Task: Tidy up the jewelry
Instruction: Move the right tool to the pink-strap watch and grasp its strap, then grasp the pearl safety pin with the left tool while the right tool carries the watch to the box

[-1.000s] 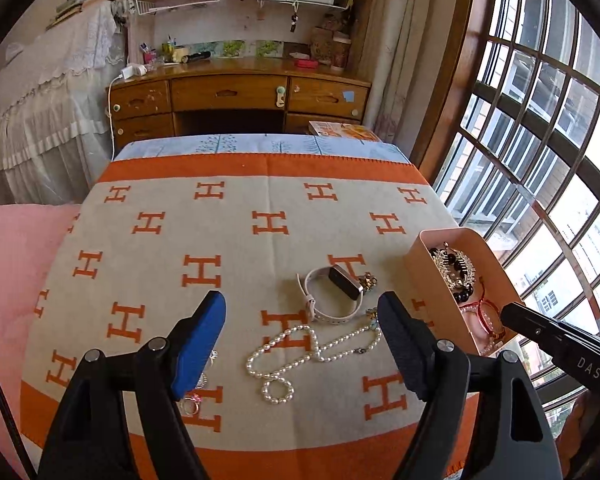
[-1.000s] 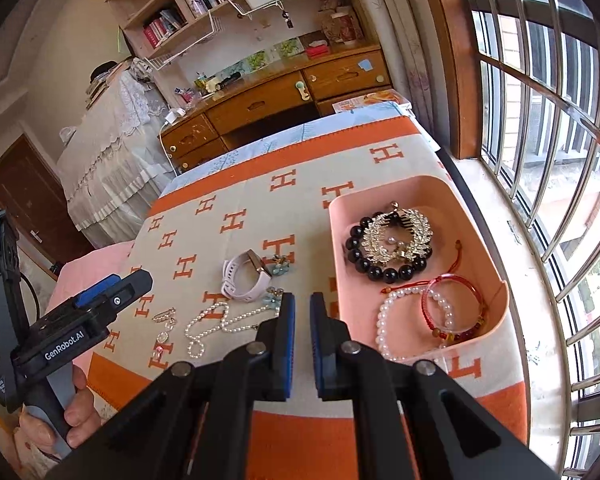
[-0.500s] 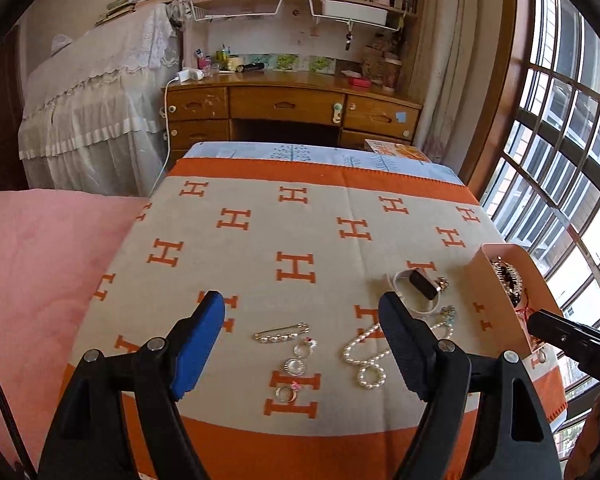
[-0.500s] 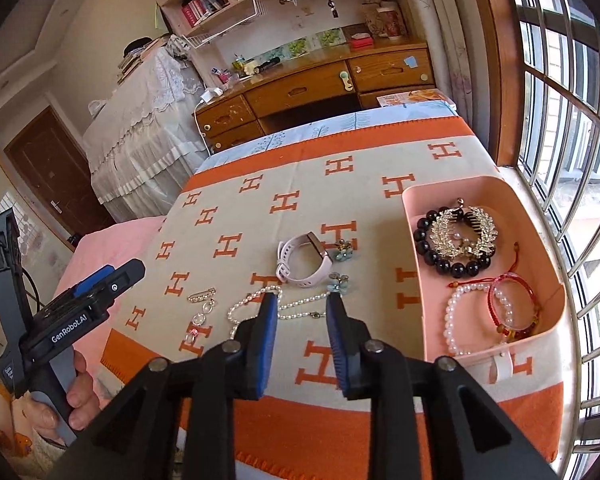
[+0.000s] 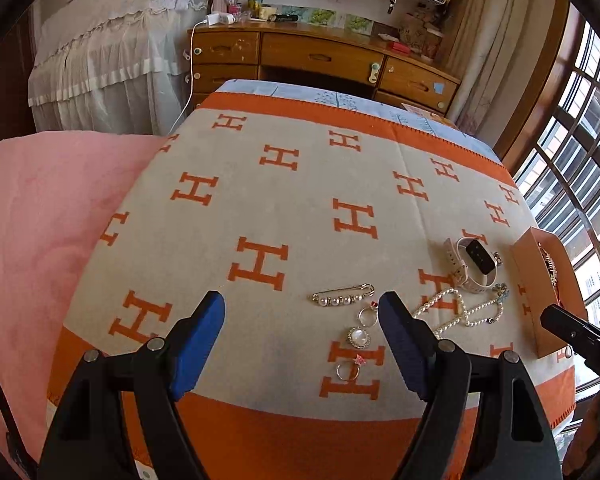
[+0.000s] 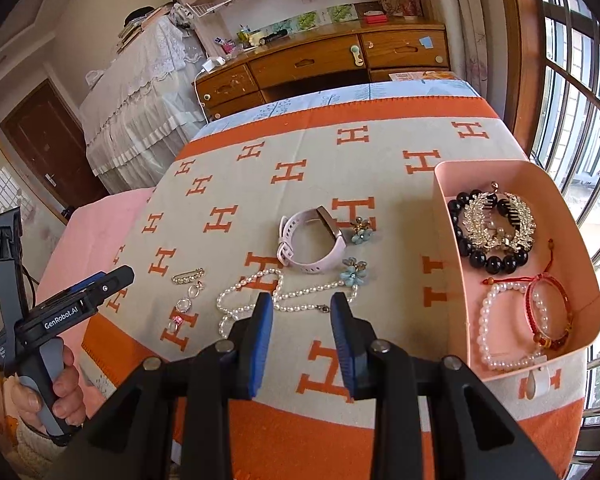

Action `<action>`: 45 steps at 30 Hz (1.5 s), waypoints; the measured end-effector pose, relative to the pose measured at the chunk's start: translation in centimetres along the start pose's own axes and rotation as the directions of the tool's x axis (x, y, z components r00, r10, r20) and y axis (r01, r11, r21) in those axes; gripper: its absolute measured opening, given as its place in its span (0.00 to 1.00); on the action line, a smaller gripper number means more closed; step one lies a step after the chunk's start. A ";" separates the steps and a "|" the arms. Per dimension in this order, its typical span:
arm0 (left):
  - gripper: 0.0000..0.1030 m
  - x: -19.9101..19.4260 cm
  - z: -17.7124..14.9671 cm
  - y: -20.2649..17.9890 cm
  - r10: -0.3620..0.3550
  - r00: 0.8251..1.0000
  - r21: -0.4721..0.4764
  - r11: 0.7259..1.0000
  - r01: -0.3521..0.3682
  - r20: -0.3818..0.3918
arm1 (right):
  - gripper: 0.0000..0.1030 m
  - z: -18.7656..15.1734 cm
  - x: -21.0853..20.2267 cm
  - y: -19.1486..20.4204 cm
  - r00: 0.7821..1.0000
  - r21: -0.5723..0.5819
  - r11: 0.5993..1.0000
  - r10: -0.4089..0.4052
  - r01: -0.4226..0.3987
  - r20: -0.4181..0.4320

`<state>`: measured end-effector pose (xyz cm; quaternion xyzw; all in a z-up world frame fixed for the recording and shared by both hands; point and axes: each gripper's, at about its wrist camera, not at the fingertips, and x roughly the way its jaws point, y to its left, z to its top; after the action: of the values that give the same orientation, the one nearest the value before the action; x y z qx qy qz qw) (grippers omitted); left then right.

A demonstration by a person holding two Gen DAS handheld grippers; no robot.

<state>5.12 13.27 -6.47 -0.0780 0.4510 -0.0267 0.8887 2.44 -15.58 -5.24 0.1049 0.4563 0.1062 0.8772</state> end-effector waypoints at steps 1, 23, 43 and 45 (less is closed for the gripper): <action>0.75 0.2 0.1 0.2 -0.001 1.000 -0.004 1.000 0.001 -0.006 | 0.29 0.0 0.3 0.0 1.000 0.000 1.000 0.003 -0.003 -0.007; 0.72 2.9 -0.1 -0.5 0.015 1.000 0.157 0.987 -0.011 -0.026 | 0.29 4.2 6.7 -0.7 0.994 -0.053 0.996 -0.075 0.071 -0.079; 0.64 4.2 -0.4 -1.2 -0.058 0.996 0.277 0.958 0.074 -0.064 | 0.11 4.3 11.9 3.6 0.987 -0.195 0.980 -0.064 0.034 -0.145; 0.63 4.6 -0.2 -1.7 -0.060 0.996 0.319 0.945 0.078 -0.065 | 0.11 4.3 11.6 3.1 0.987 -0.170 0.985 -0.042 0.016 -0.153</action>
<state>7.69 10.99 -9.98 0.0528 0.4618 -0.1328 0.8754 12.23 -9.70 -11.01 0.0153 0.5143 0.1394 0.8460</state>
